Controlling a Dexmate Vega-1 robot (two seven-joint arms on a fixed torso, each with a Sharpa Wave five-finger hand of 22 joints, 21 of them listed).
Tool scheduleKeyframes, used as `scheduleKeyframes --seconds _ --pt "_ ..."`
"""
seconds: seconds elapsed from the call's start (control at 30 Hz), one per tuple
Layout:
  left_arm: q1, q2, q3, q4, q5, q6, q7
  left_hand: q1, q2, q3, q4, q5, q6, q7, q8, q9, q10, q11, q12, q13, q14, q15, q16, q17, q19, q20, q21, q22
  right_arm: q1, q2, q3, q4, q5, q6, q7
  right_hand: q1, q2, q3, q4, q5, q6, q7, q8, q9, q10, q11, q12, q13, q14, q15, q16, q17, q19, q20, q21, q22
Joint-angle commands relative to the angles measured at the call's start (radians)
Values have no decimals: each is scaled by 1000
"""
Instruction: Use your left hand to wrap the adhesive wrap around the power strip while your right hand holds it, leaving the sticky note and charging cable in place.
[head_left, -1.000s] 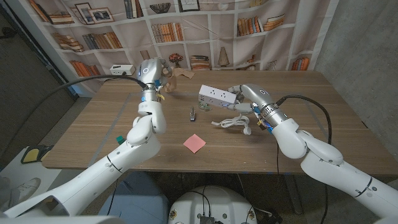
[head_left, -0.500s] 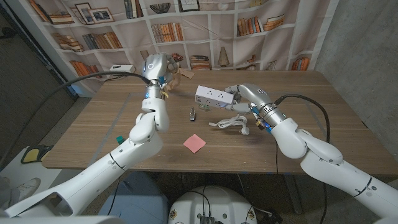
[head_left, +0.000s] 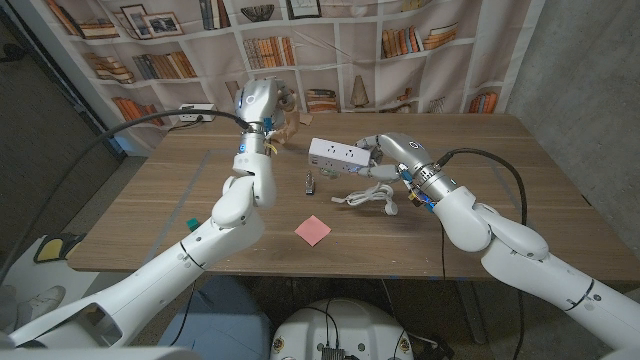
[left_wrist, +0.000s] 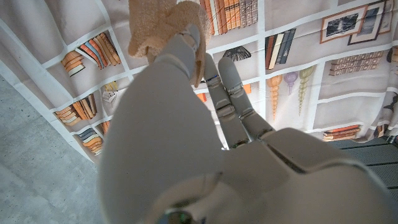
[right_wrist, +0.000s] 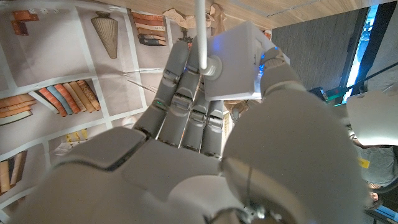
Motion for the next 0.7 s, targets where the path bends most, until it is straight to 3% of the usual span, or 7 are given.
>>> scheduleKeyframes --seconds 0.03,0.7 --pt "-7 -8 1 -11 55 -35 -15 1 10 14 15 6 2 3 2 3 89 19 10 5 112 -100 4 4 0 1 6 0 10 6 -2 9 3 27 14 132 136 66 4 8 88 -84 5 3 136 -126 8 113 98 -128 3 3 -5 -83 10 -1" --pt "1 -42 -10 -8 48 -117 -23 8 20 7 16 5 -9 9 10 23 84 25 15 10 104 -103 9 12 -6 4 31 -8 10 22 -18 0 -18 39 28 132 133 67 4 8 90 -85 5 3 139 -121 10 122 101 -128 6 12 -4 -83 13 -1"
